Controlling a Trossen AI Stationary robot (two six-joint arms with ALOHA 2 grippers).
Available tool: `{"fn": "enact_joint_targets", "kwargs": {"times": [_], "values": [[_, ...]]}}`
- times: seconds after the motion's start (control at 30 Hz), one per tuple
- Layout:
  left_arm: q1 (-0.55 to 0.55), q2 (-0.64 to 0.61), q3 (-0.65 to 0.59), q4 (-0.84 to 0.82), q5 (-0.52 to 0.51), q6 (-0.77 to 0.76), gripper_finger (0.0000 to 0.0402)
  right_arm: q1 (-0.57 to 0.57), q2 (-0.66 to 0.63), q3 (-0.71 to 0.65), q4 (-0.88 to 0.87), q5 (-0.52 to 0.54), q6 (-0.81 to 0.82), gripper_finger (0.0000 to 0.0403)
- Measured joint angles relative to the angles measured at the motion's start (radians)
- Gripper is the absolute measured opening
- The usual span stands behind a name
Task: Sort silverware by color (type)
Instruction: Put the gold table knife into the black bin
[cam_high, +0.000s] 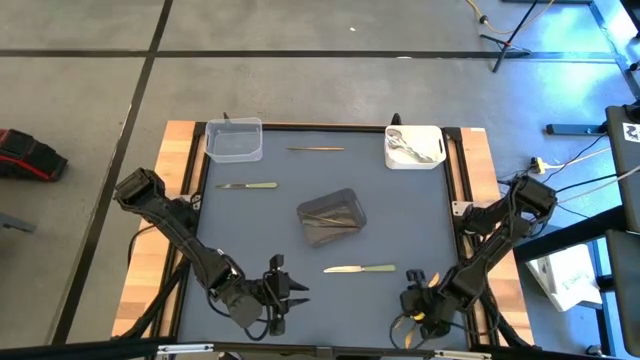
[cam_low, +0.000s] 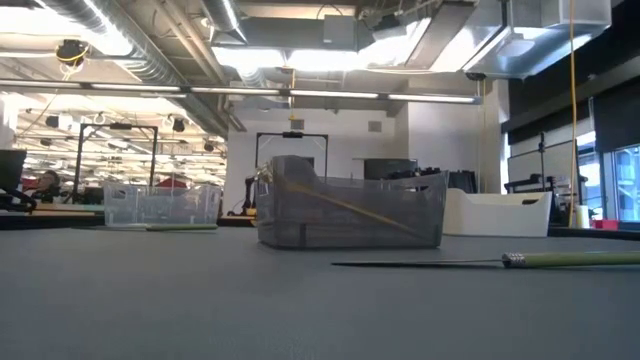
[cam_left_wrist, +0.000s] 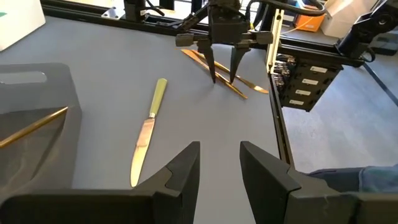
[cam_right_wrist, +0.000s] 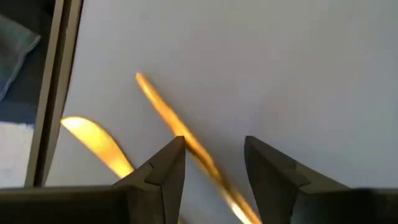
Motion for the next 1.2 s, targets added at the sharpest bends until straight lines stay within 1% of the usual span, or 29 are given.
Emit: {"fn": "enact_joint_targets", "kwargs": {"times": [0.13,0.2,0.33,0.43,0.53,0.57,0.7,0.83,1.1,1.2], "values": [[0.000,0.000,0.000,0.000,0.001,0.000,0.0109,-0.042,0.000,0.018,0.000,-0.005,-0.045,0.0154],[0.000,0.000,0.000,0.000,0.000,0.000,0.0109,-0.060,0.000,0.034,-0.020,-0.046,-0.064,0.0154],[0.000,0.000,0.000,0.000,0.001,-0.002,0.0109,-0.085,0.000,0.104,-0.162,-0.140,-0.088,0.0154],[0.000,0.000,0.000,0.000,0.001,-0.007,0.0109,-0.082,-0.001,0.153,-0.271,-0.177,-0.078,0.0154],[0.000,0.000,0.000,0.000,0.001,-0.007,0.0109,-0.065,-0.001,0.164,-0.293,-0.208,-0.026,0.0154],[0.000,0.000,0.000,0.000,0.001,-0.007,0.0109,-0.054,-0.001,0.164,-0.288,-0.205,-0.023,0.0154],[0.000,0.000,0.000,-0.001,0.001,-0.003,0.0109,-0.015,-0.002,0.139,-0.275,-0.127,-0.022,0.0154],[0.000,0.000,0.000,-0.002,0.001,-0.003,0.0109,0.010,-0.002,0.113,-0.255,-0.073,-0.022,0.0154],[0.000,0.000,0.000,-0.009,0.002,0.001,0.0109,0.009,-0.002,0.021,-0.111,-0.069,-0.022,0.0154],[0.000,0.000,0.000,-0.010,0.002,0.001,0.0109,0.009,-0.003,0.002,-0.095,-0.054,-0.020,0.0143]]}}
